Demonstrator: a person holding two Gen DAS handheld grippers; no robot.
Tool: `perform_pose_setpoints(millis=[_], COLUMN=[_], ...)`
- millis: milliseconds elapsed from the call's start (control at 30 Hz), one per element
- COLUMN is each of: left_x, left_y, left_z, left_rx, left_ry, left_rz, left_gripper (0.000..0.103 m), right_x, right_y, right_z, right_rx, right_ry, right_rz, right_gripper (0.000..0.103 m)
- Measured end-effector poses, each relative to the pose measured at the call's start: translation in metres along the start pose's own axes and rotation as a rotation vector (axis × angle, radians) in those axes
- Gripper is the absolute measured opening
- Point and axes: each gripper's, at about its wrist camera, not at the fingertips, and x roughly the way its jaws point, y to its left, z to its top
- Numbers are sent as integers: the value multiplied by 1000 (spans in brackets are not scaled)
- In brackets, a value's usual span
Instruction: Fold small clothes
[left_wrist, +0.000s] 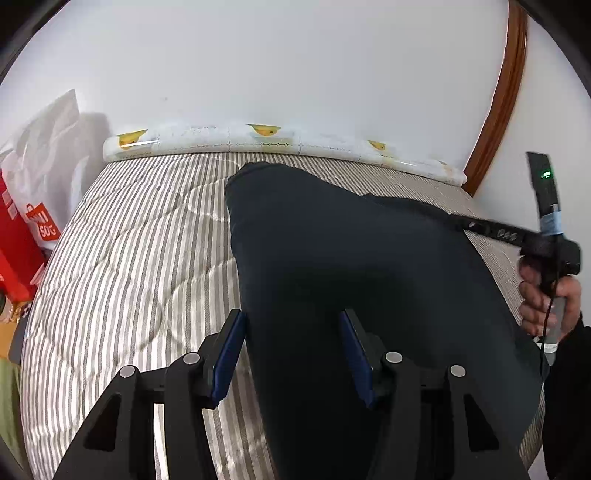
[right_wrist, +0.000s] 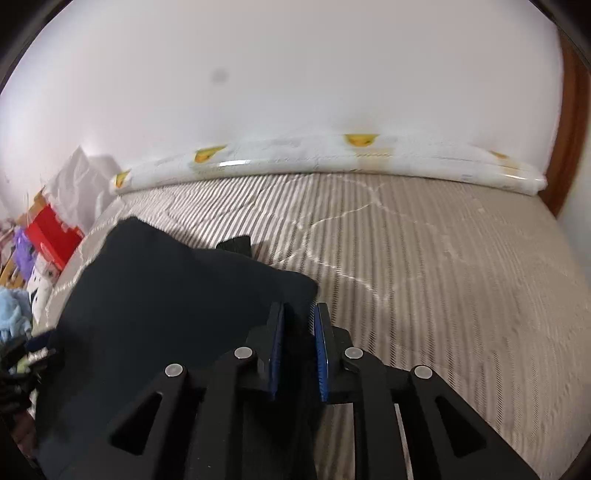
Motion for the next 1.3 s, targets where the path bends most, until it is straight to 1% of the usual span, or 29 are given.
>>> perform_pose_setpoints(millis=[100, 200, 367, 467, 500, 533, 600, 667, 700, 767, 800, 833, 933, 1033, 1100, 1133, 1167, 1200, 1233, 1300], left_x=[-8, -20, -43, -58, -63, -69, -82, -97, -107, -126, -135, -148, -179, -204, -219, -224, -229, -233, -238, -243], left_y=[-3, -9, -14, -15, -15, -17, -20, -27, -30, -38, -41, -46, -61, -72, -77, -78, -79, -80, -82, -82], left_z=[-9, -20, -42, -58, -62, -65, -71, -74, -75, -76, -78, -79, -81, -85, -88, -90, -91, -92, -93, -93], left_rx=[-4, 1, -12, -29, -35, -40, -46, -52, -54, -56, -55, -52, -36, -26, -22, -23, -25, -27, -29, -38], left_ry=[1, 0, -4, 1, 2, 3, 7, -2, -12, -37, -51, -71, -114, -134, -145, -148, -153, -160, -165, -173], left_rz=[1, 16, 33, 30, 29, 29, 32, 35, 38, 48, 52, 57, 83, 115, 122, 124, 125, 125, 125, 124], left_gripper=[50, 51, 51, 52, 52, 51, 51, 51, 52, 59, 62, 66, 74, 79, 85, 85, 85, 85, 85, 85], right_x=[-28, -54, -91, -104, -102, -106, -120, -140, -151, -173, -185, -200, -229, -258, -274, -282, -289, -297, -307, -319], right_y=[1, 7, 18, 28, 30, 31, 31, 30, 31, 34, 36, 39, 43, 49, 53, 54, 56, 58, 61, 64], right_z=[-9, -26, -75, -118, -131, -143, -152, -152, -151, -149, -150, -150, -151, -156, -159, -161, -162, -164, -168, -172], right_rx=[-15, -51, -85, -112, -123, -132, -117, -73, -51, -31, -28, -25, -16, -14, -10, -10, -9, -10, -18, -34], right_ry=[-23, -14, 8, 9, 24, 20, -13, -14, -23, -42, -53, -68, -87, -102, -102, -107, -115, -127, -151, -178], right_rz=[2, 13, 33, 10, -14, -40, -66, -50, -40, -51, -58, -65, -75, -79, -79, -76, -77, -83, -96, -120], right_gripper=[18, 18, 20, 21, 21, 21, 22, 23, 25, 35, 43, 47, 49, 52, 60, 67, 72, 81, 86, 90])
